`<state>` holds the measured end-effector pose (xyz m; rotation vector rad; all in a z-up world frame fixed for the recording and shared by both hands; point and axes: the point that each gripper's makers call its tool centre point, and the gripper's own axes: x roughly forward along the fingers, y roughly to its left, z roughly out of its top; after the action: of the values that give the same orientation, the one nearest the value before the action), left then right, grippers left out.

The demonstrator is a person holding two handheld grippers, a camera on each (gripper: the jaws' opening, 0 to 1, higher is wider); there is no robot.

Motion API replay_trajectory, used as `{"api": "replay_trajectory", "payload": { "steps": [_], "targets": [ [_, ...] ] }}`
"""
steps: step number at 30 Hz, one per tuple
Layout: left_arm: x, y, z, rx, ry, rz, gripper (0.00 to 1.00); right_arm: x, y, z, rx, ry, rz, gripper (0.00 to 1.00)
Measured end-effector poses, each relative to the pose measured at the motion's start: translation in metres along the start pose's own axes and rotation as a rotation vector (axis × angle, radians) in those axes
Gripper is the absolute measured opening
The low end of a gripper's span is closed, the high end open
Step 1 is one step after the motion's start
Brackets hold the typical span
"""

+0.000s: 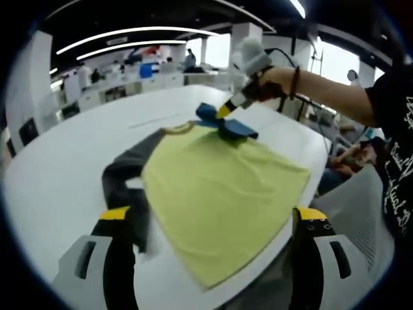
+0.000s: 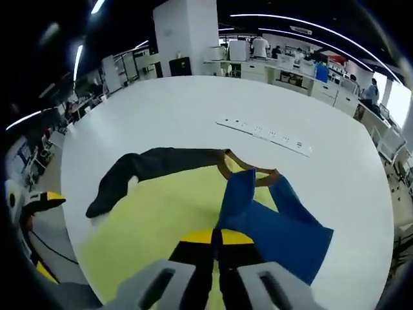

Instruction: Fold the garment on the visible template until the final outline fits inside the template.

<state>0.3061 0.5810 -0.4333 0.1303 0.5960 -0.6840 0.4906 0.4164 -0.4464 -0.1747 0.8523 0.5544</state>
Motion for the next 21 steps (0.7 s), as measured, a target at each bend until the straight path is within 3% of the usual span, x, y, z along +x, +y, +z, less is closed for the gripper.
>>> {"api": "replay_trajectory", "payload": {
  "steps": [21],
  "targets": [
    [-0.002,0.003,-0.004,-0.015,0.006,0.010,0.99,0.014,0.056,0.013,-0.091,-0.029,0.080,0.00]
  ]
}}
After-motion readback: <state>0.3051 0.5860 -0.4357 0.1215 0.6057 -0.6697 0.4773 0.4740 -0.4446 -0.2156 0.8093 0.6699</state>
